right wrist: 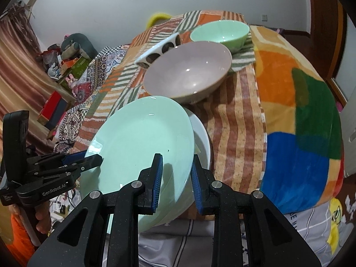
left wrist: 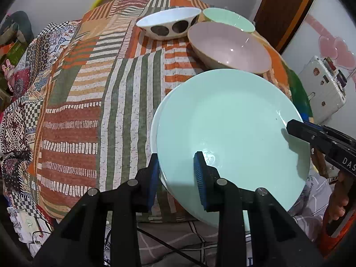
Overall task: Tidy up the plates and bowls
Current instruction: 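Lower the mint-green plate onto the white plate and open both grippers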
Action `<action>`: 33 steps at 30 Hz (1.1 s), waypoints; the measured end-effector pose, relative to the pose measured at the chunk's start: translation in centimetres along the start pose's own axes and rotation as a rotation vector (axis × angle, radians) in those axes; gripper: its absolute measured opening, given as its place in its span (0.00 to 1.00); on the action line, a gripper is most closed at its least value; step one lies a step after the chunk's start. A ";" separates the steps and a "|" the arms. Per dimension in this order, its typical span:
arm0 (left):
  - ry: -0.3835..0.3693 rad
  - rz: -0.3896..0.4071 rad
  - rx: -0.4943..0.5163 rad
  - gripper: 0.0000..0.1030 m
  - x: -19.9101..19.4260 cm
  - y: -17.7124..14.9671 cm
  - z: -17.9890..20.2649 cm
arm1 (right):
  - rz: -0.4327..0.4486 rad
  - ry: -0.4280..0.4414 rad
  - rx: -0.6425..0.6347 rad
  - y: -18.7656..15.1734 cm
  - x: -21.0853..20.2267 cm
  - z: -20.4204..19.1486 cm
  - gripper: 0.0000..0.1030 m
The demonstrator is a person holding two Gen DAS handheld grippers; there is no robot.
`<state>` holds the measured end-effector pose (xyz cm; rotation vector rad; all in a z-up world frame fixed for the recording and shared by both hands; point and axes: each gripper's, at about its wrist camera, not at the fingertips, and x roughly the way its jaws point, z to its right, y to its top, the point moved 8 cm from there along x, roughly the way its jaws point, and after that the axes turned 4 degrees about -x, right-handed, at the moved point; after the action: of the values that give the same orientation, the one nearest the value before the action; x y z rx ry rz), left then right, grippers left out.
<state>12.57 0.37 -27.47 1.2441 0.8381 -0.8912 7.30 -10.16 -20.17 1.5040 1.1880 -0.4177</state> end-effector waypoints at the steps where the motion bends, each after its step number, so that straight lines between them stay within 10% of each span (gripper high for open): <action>1: 0.003 -0.005 0.001 0.30 0.2 0.0 0.0 | -0.005 0.000 0.002 -0.1 0.1 0.1 0.23; 33: 0.038 0.036 0.126 0.30 1.2 1.3 2.3 | -0.061 0.002 0.010 -0.1 2.1 0.4 0.24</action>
<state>14.32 -1.93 -27.72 1.3858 0.7966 -0.9047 8.24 -9.58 -21.94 1.4792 1.2376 -0.4640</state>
